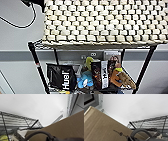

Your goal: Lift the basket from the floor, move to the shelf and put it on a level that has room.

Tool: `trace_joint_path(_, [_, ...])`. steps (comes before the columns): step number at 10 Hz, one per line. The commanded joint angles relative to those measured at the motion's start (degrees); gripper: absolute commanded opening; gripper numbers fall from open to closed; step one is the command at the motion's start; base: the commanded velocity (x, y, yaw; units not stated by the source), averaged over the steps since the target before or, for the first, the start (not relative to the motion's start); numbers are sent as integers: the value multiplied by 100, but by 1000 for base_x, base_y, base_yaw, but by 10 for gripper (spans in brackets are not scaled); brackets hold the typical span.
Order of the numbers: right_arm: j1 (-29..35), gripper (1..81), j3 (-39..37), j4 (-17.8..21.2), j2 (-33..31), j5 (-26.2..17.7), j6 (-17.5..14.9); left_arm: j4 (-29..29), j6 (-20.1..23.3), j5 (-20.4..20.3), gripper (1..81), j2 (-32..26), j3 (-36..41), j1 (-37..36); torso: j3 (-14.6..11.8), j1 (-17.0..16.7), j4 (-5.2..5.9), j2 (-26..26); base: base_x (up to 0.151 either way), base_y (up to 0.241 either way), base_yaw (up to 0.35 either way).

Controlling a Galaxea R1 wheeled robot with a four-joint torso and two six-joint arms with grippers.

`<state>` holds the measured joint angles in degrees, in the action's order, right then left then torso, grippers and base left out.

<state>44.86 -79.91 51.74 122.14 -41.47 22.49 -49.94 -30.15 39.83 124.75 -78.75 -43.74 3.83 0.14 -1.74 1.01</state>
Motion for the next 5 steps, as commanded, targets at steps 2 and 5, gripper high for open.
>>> trace_joint_path(2, [484, 10, -753, -94, 622, 429, -166, 178, 167, -230, 10, 508, -853, -877, 0, 0, 0, 0, 0, 0, 0])
trace_joint_path(5, [430, 10, -1227, -85, 928, 429, -324, 240, 228, 69, 10, 745, -1415, -868, 0, 0, 0, 0, 0, 0, 0])
